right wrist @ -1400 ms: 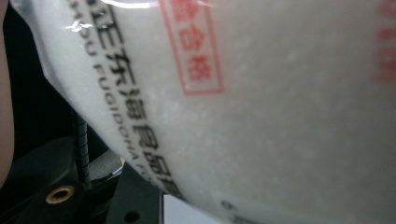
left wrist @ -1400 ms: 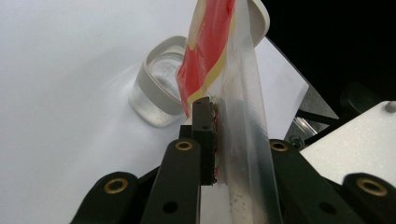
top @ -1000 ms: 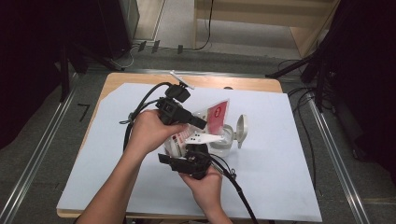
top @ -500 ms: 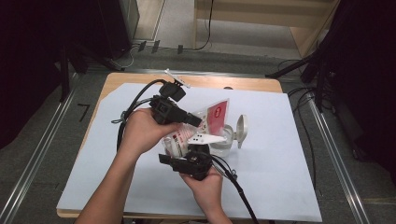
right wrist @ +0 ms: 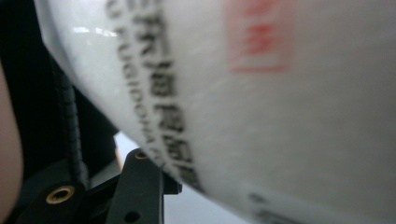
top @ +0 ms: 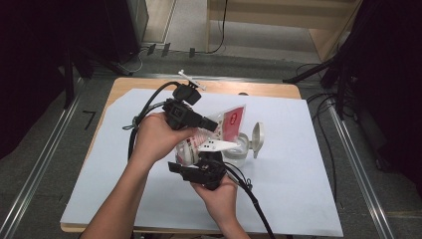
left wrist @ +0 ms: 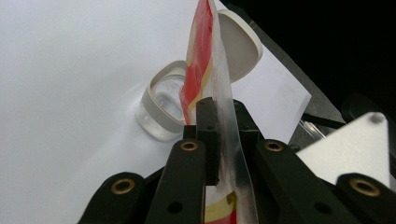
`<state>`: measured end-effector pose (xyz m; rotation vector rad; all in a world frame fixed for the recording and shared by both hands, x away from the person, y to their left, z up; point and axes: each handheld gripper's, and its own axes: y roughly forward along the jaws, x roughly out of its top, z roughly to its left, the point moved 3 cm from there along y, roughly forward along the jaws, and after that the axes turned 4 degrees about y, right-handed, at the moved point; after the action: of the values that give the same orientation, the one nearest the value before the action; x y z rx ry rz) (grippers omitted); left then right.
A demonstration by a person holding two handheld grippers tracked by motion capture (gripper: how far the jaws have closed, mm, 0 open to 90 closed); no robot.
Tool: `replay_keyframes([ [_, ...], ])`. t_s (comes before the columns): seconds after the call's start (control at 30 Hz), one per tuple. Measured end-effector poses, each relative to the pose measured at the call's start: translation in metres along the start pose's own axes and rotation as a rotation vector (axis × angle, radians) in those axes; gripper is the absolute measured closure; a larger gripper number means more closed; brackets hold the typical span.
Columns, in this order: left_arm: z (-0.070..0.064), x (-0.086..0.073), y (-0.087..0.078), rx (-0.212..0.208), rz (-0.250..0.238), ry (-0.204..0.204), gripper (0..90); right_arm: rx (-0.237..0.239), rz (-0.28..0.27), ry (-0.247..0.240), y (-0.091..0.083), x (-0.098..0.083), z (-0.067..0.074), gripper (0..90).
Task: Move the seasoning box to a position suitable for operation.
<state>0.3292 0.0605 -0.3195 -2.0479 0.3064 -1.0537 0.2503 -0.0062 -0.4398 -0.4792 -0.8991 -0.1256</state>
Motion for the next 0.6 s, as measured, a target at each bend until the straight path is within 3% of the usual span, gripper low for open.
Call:
replay_keyframes([
  [0.07, -0.0012, 0.0011, 0.0006, -0.001, -0.003, -0.014, 85.9, -0.018, -0.002, -0.020, -0.0001, 0.0008, -0.0002, 59.7],
  [0.23, 0.0001, 0.0018, 0.0015, 0.000, -0.010, 0.006, 86.0, -0.046, 0.012, -0.042, 0.0000, 0.0016, 0.0015, 62.1],
  [0.6, -0.0011, 0.0063, 0.0012, 0.009, -0.021, 0.052, 85.9, -0.012, -0.013, -0.003, -0.0011, 0.0079, 0.0039, 62.6],
])
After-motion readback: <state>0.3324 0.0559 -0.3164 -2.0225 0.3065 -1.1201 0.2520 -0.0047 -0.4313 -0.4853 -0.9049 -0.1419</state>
